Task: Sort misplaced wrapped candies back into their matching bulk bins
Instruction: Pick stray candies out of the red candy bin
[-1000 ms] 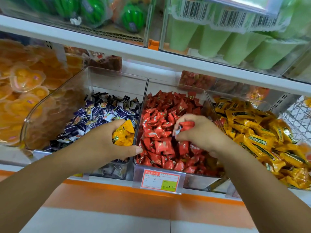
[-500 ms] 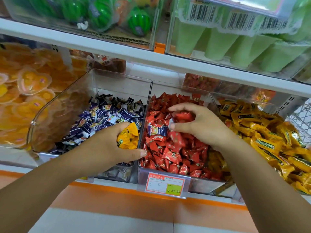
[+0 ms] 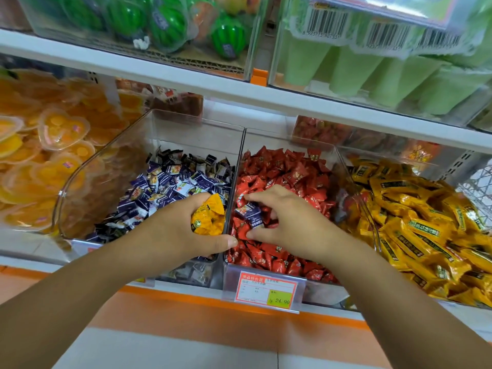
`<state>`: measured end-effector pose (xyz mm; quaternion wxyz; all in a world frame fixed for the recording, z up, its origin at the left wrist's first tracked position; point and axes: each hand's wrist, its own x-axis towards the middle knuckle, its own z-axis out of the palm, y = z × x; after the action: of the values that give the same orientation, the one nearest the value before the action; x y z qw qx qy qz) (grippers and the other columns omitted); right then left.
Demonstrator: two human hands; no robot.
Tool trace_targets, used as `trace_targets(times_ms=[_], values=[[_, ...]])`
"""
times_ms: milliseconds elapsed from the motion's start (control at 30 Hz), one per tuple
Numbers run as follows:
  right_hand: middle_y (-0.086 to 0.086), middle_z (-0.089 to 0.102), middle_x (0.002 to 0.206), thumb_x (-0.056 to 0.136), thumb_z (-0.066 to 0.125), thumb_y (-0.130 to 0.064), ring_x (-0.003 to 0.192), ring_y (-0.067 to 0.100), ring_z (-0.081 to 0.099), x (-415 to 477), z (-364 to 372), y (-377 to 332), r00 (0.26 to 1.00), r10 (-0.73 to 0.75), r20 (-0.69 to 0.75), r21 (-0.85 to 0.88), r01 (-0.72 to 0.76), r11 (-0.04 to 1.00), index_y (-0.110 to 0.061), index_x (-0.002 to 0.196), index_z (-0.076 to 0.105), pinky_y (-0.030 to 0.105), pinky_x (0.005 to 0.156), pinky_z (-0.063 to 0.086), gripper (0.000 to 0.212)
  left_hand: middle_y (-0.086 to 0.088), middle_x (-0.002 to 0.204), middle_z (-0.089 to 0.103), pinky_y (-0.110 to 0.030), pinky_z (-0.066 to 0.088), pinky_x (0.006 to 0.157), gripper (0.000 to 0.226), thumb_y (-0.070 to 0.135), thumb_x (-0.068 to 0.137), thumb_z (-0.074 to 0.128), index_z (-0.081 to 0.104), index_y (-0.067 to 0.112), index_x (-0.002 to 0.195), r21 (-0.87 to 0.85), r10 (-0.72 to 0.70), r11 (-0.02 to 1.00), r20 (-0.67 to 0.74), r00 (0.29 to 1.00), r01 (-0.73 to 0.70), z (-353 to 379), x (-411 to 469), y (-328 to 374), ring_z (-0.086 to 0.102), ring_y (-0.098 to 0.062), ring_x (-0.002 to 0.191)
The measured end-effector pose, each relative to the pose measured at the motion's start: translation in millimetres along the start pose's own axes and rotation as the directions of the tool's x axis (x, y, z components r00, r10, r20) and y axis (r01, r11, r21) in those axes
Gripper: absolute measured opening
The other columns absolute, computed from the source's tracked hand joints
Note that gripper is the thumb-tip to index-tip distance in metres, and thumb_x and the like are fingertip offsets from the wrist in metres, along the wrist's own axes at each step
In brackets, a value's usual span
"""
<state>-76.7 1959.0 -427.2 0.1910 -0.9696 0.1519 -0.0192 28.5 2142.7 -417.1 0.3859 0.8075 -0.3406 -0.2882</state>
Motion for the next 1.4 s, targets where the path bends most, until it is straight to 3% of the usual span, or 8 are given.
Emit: trace_targets(times_ms=[300,467,600,700,900,1033,1267,1400], values=[[-0.010,0.056,0.098,0.083,0.073,-0.029,0.083,0.006,0.055,10,-5,6,0.993,0.059,-0.104,0.158,-0.042,0.987,-0.026,0.090,0.063,0.016,0.067,0.042,0.012,0.040,0.093,0.037,0.004,0.037,0.055,0.098,0.048,0.070,0.073,0.020,0.034,0.151,0.008,0.009,1.000,-0.001,1.000,-0.009,-1,1,-2,0.045,0.027,0.065],[-0.014,0.063,0.083,0.087,0.068,-0.031,0.064,-0.003,0.055,6,-30,6,0.967,0.116,-0.226,0.279,-0.050,0.959,-0.029,0.087,0.064,0.014,0.062,0.038,0.005,0.027,0.137,0.044,-0.002,0.034,0.066,0.108,0.060,0.060,0.070,0.016,0.036,0.151,0.011,0.011,1.000,0.025,1.000,-0.011,-2,1,-4,0.047,0.017,0.082],[-0.011,0.067,0.086,0.088,0.067,-0.026,0.050,-0.001,0.056,15,-38,-19,0.944,0.136,-0.301,0.484,0.029,0.875,-0.026,0.093,0.064,0.009,0.054,0.044,0.005,0.028,0.141,0.040,0.000,0.034,0.063,0.102,0.056,0.068,0.072,0.016,0.037,0.151,0.028,0.028,0.999,0.000,1.000,-0.028,-2,2,-6,0.045,0.019,0.088],[-0.007,0.069,0.101,0.089,0.065,-0.032,0.079,0.004,0.067,28,-33,-41,0.974,0.046,-0.221,0.570,0.091,0.816,-0.029,0.118,0.062,0.022,0.078,0.054,0.029,0.040,0.118,0.043,0.002,0.036,0.060,0.100,0.055,0.068,0.073,0.019,0.038,0.150,0.018,0.034,0.999,0.008,0.999,-0.034,-1,3,-5,0.047,0.024,0.078],[-0.011,0.068,0.099,0.091,0.064,-0.029,0.087,0.006,0.067,8,-60,-23,0.997,0.073,-0.029,0.343,-0.058,0.938,-0.031,0.109,0.065,0.023,0.079,0.055,0.019,0.023,0.148,0.034,-0.008,0.034,0.084,0.104,0.059,0.066,0.072,0.015,0.039,0.151,0.059,0.025,0.998,0.005,1.000,-0.026,-2,6,-11,0.047,0.004,0.115],[-0.016,0.050,0.134,0.081,0.068,-0.052,0.118,0.004,0.049,-7,-27,-16,0.902,0.030,0.431,-0.016,-0.025,1.000,-0.044,0.130,0.050,0.026,0.099,0.042,0.053,0.038,0.107,0.038,0.005,0.035,0.057,0.102,0.057,0.067,0.073,0.017,0.040,0.150,0.054,0.019,0.998,0.008,1.000,-0.019,-1,6,-8,0.041,0.024,0.073],[-0.001,0.028,0.147,0.084,0.062,-0.055,0.130,0.025,0.041,15,22,-10,0.839,0.127,0.528,-0.149,-0.056,0.987,-0.030,0.148,0.029,0.035,0.105,0.039,0.076,0.040,0.065,0.056,0.002,0.042,0.061,0.038,0.049,0.069,0.075,0.043,0.053,0.089,0.063,-0.013,0.998,0.042,0.999,0.010,1,7,-9,0.053,0.019,0.062],[0.000,0.023,0.145,0.086,0.064,-0.040,0.127,0.040,0.032,18,37,-14,0.868,0.181,0.462,-0.219,-0.087,0.972,-0.034,0.146,0.026,0.044,0.091,0.041,0.072,0.045,0.063,0.054,0.002,0.041,0.060,0.038,0.046,0.071,0.076,0.039,0.052,0.080,0.049,-0.004,0.999,0.029,1.000,0.003,1,8,-6,0.053,0.017,0.061]])
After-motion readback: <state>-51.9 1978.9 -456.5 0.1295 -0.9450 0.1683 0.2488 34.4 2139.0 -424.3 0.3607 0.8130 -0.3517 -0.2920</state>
